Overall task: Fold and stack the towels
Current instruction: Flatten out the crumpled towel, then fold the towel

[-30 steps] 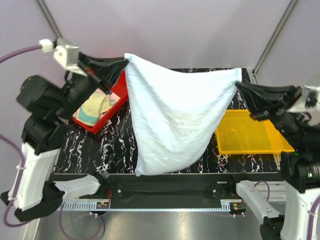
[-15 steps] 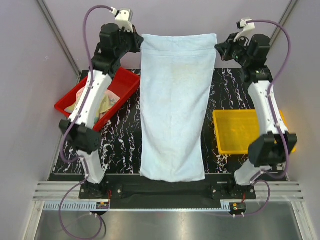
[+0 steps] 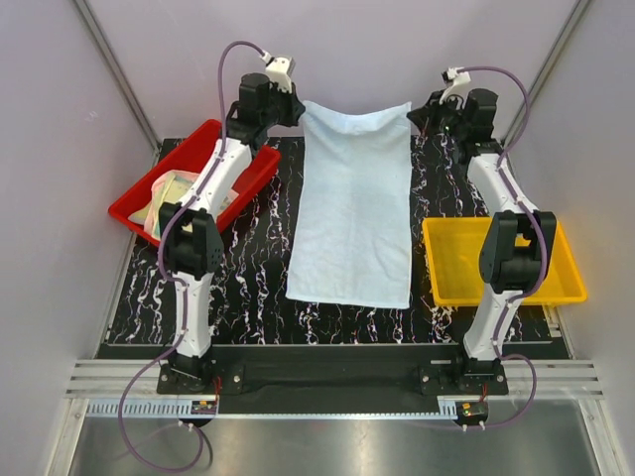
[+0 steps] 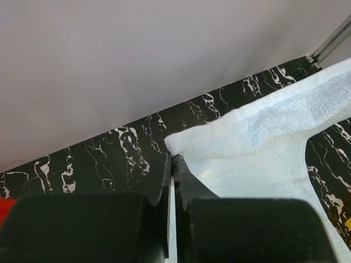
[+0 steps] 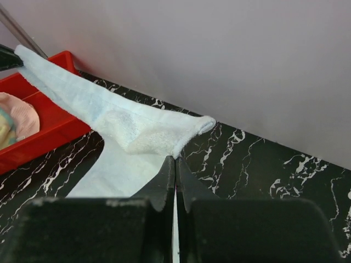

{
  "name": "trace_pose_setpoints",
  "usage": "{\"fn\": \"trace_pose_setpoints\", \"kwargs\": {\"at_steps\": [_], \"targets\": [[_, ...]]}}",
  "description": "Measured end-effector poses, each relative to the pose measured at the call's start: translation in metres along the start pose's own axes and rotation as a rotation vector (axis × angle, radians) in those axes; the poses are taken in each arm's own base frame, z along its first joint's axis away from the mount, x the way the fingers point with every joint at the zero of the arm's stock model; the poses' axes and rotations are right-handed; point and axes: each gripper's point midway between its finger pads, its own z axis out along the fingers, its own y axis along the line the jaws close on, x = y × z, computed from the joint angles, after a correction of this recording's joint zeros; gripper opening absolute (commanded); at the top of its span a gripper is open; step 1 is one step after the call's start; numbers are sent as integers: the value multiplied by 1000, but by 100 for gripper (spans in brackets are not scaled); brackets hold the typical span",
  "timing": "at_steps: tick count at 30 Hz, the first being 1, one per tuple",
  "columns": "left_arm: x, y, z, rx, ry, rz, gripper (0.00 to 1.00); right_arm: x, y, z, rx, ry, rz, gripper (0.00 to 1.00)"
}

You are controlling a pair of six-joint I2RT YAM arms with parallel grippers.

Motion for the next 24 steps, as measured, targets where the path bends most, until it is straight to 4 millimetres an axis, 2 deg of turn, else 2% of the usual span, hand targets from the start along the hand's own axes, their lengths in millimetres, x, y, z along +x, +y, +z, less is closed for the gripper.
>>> {"fn": "trace_pose_setpoints", "kwargs": {"at_steps": [3, 6, 10, 13, 16, 20, 24], "targets": [[19, 3, 4, 7, 22, 6, 0, 19, 0, 0, -10, 16, 14, 0], [53, 7, 5, 6, 87, 3, 0, 44, 0, -4, -3, 53, 41, 0], [92, 8, -3, 13, 177, -12, 0, 86, 4, -26, 41, 145, 102, 0], [106, 3, -21, 25, 212, -24, 0, 98, 14, -47, 63, 183, 124, 0], [107, -7, -44, 47, 218, -28, 0, 91, 24, -65, 74, 179, 121, 0], [92, -22, -72, 86, 186, -23, 0, 76, 38, -82, 79, 155, 104, 0], [87, -35, -94, 121, 167, -35, 0, 87, 55, -98, 82, 183, 113, 0]]}}
